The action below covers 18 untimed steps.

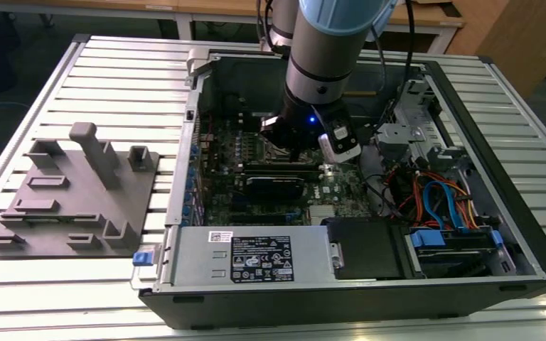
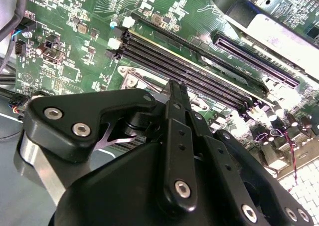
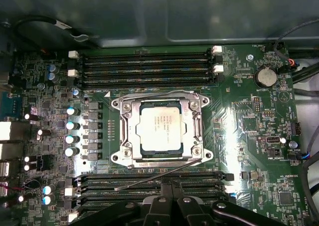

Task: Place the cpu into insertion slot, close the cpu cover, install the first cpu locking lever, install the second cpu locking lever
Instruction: 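Install the second cpu locking lever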

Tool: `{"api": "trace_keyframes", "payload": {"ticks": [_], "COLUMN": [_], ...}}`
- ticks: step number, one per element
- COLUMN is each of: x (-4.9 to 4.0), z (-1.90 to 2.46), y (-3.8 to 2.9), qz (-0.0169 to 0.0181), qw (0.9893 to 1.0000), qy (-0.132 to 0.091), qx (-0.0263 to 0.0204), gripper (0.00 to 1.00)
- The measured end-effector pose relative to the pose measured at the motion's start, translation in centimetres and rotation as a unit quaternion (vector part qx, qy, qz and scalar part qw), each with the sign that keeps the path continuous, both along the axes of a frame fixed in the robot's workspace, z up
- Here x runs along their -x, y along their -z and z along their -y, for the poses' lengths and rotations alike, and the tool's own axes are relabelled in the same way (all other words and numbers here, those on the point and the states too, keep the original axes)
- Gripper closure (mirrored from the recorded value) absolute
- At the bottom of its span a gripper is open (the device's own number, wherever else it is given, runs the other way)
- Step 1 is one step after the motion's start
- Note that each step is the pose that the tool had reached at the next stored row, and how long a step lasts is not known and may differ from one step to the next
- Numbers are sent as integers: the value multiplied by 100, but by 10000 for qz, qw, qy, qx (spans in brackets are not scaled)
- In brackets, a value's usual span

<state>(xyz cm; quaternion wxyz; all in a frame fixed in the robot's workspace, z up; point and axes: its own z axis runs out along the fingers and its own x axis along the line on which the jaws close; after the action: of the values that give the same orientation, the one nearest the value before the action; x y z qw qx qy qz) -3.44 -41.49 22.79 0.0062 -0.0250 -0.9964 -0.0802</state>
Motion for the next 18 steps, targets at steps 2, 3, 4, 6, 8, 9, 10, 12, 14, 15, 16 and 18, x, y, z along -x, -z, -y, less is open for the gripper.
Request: {"api": "trace_keyframes", "payload": {"ticks": [2,3,4,6,8,9,10,12,14,15,16,18], "x": [0,0,0,0,1,4,19,73,105,112,117,126], "z": [0,0,0,0,-2,-1,-2,-4,-4,-4,-4,-4], "y": [0,1,1,4,8,9,13,21,27,29,31,35], "qz": [-28,-50,-74,-104,-108,-109,-109,-109,-109,-109,-109,-110], "qw": [10000,10000,10000,9999,9999,9999,9999,9999,9999,9999,9998,9998], "qy": [-3,-7,-11,-19,-20,-21,-22,-21,-22,-21,-22,-22], "qx": [-7,-24,-46,-75,-89,-94,-97,-104,-120,-129,-138,-161], "gripper": [90,90,90,90,90,90,90,90,90,90,90,90]}}
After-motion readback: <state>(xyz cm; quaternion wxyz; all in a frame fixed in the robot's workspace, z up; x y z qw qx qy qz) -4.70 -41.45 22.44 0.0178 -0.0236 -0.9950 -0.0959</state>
